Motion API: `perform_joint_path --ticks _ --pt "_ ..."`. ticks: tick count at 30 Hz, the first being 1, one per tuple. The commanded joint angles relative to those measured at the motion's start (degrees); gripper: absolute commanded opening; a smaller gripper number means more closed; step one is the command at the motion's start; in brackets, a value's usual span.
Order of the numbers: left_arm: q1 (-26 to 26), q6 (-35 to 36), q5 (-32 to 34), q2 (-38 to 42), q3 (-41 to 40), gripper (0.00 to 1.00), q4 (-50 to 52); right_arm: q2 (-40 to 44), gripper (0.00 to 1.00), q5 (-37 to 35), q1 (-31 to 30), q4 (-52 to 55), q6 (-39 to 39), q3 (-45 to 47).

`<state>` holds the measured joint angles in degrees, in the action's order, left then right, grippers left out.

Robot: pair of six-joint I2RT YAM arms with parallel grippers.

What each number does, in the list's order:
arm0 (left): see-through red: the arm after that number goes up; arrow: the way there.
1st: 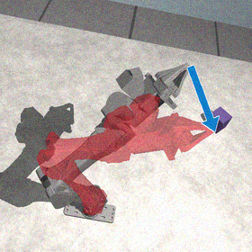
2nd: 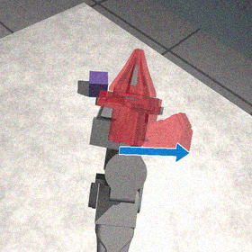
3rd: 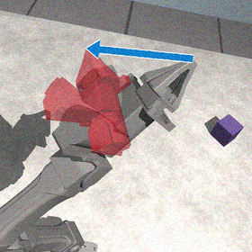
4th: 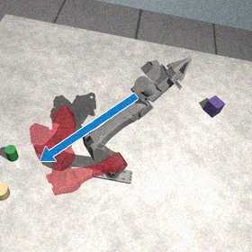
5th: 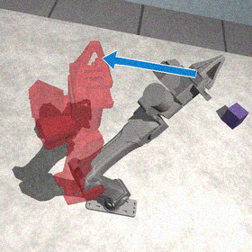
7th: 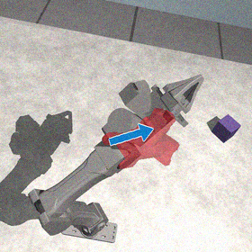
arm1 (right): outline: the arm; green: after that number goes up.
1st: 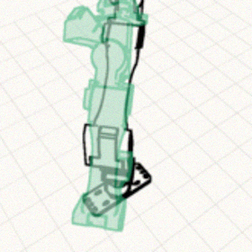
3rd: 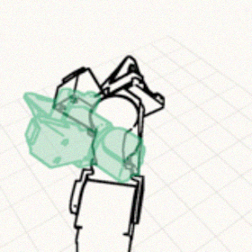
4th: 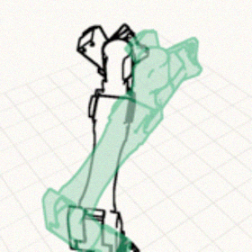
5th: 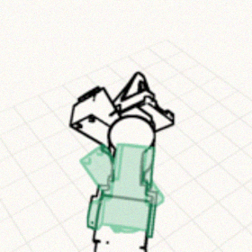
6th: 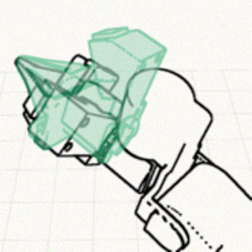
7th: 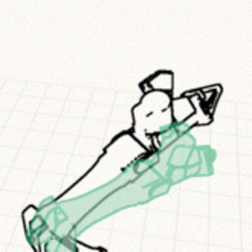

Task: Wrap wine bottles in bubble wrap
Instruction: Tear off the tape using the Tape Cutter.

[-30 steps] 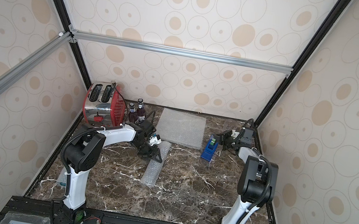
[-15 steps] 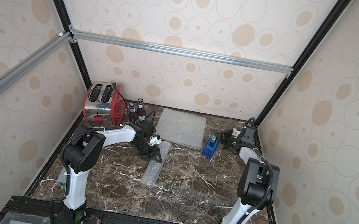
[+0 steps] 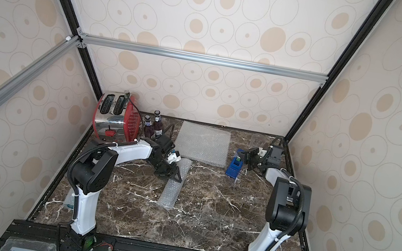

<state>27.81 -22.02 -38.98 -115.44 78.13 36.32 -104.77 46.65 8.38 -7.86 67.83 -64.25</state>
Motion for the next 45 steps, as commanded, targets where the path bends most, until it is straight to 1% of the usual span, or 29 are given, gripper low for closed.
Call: perform_joint_path --ticks 1,3,5,6,7,9,11,12,13,14,15,17,19,20,21,22,23,24,27,29,30,32,35,37,39,40,43,45 --pt "1.7 0.9 5.4 -2.8 -2.0 0.48 2.1 1.8 0.00 1.1 -1.2 0.2 0.2 -2.9" --pt "1.9 1.0 5.4 -3.1 -2.1 0.47 1.9 1.6 0.00 2.5 -1.2 -4.1 2.8 -2.3" --pt "1.9 1.3 5.7 -2.9 -1.5 0.47 2.6 1.9 0.00 -0.2 -2.3 -0.1 0.1 -2.0" --pt "1.9 1.3 5.6 -2.7 -1.4 0.47 2.7 1.1 0.00 0.3 -2.7 2.2 -1.3 -2.9" --pt "1.9 1.1 5.4 -2.5 -1.7 0.47 2.4 0.6 0.00 1.4 -2.8 2.1 -0.7 -2.9" --pt "1.9 0.6 5.0 -2.7 -2.5 0.47 1.5 1.6 0.00 0.3 -2.7 -6.2 2.8 1.8" --pt "2.0 0.8 5.3 -3.0 -2.2 0.47 1.8 0.9 0.00 -2.3 -3.6 -0.1 -1.0 2.1" --pt "2.0 1.0 5.5 -2.9 -1.7 0.47 2.3 -0.3 0.00 -1.5 -4.2 -1.4 0.2 2.4" --pt "2.0 1.0 5.5 -2.7 -1.5 0.47 2.5 -0.6 0.00 -0.3 -4.3 -7.0 4.2 4.1" --pt "2.0 0.9 5.4 -2.5 -1.6 0.47 2.3 -0.1 0.00 0.1 -4.3 -11.6 7.6 5.1" --pt "2.0 0.8 5.2 -2.5 -2.1 0.47 1.9 1.4 0.00 -0.2 -4.2 -13.3 9.1 5.1" --pt "2.2 0.7 5.3 -2.8 -2.5 0.47 1.6 4.5 0.00 -1.8 -4.3 -5.5 4.6 1.5" --pt "2.2 0.8 5.6 -2.6 -2.0 0.47 2.0 4.7 0.00 -3.3 -4.7 2.4 0.1 -1.6" --pt "2.2 0.9 5.5 -2.4 -1.9 0.47 2.3 3.6 0.00 -2.1 -4.4 2.4 0.5 -1.9" --pt "2.2 0.8 5.3 -2.2 -2.0 0.47 2.0 2.4 0.00 -0.1 -4.1 0.5 2.9 -1.1" --pt "2.2 0.8 5.1 -2.2 -2.2 0.47 1.6 2.2 0.00 0.8 -3.6 -5.4 6.3 0.9" --pt "2.2 0.8 5.1 -2.3 -2.5 0.47 1.3 2.8 0.00 0.7 -3.3 -9.1 8.2 2.4" --pt "2.3 0.9 5.2 -2.5 -2.5 0.47 1.4 3.9 0.00 0.1 -2.9 -9.9 8.2 3.4" --pt "2.2 1.3 5.8 -2.2 -1.7 0.47 2.6 4.9 0.00 -1.2 -2.7 -1.4 2.7 1.8" --pt "2.3 0.9 5.3 -2.1 -2.4 0.47 1.8 3.4 0.00 1.0 -2.7 -3.9 4.5 2.1" --pt "2.3 0.8 5.3 -2.1 -3.0 0.47 1.2 3.3 0.00 1.4 -2.7 -6.5 6.0 3.1" --pt "2.4 1.0 5.7 -2.4 -2.8 0.47 1.5 4.4 0.00 0.9 -2.7 -8.0 7.1 4.5" --pt "2.4 1.5 5.9 -1.9 -1.6 0.47 2.7 5.3 0.00 2.1 -2.2 -6.8 7.4 2.8" --pt "2.6 1.1 5.6 -1.9 -2.4 0.47 1.8 5.0 0.00 2.6 -1.8 -3.9 5.1 1.0" --pt "2.6 1.3 5.8 -2.0 -2.7 0.47 1.7 4.5 0.00 1.7 -1.7 0.3 1.9 1.3" --pt "2.7 1.4 6.1 -1.8 -2.6 0.47 2.0 4.0 0.00 1.7 -1.8 -0.1 2.2 2.3" --pt "2.6 1.4 5.8 -1.2 -2.5 0.47 2.0 2.1 0.00 2.8 -1.7 -6.9 6.3 5.2" --pt "2.7 1.2 5.7 -1.5 -2.8 0.47 1.7 3.5 0.00 2.6 -1.7 -7.5 7.3 4.8"
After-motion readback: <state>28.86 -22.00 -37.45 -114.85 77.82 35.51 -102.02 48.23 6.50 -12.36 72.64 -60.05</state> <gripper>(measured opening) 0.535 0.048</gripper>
